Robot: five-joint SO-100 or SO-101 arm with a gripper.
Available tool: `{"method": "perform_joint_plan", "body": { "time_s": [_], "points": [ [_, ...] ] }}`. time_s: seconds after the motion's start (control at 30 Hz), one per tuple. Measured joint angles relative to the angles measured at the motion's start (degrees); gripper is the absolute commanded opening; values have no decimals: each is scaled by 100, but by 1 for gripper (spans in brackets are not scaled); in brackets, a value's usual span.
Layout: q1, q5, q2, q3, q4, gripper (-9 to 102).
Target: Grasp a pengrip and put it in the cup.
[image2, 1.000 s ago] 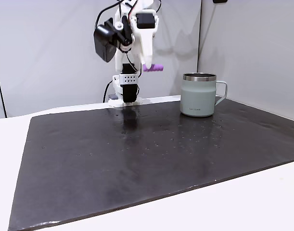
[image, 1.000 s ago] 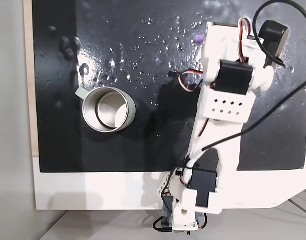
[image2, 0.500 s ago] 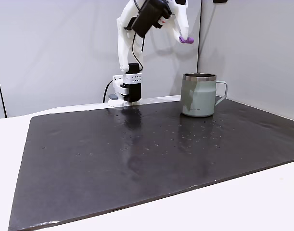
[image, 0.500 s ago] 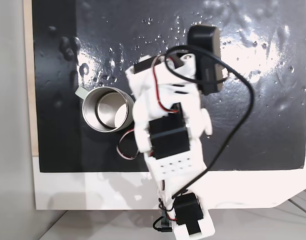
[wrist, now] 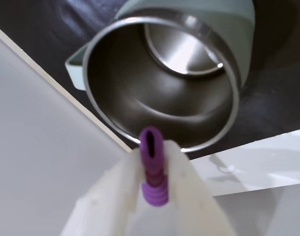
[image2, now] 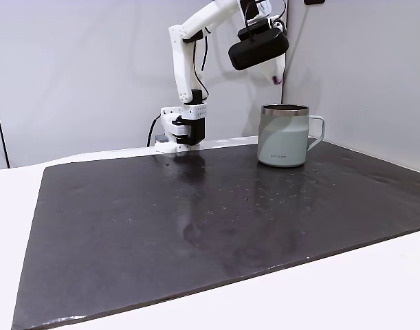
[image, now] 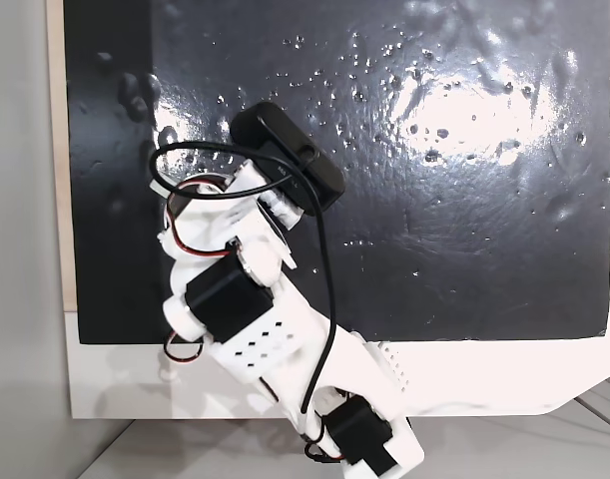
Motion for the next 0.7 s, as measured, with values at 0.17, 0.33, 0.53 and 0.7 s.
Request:
{"method": "perform_joint_plan", "body": {
  "time_s": [0.17,0.33,0.53,0.7],
  "points": [
    [26,-44,62,70,0,31],
    [9,-70,141,70,0,31],
    [18,-70,141,70,0,31],
    [9,-70,141,70,0,31]
  ]
}}
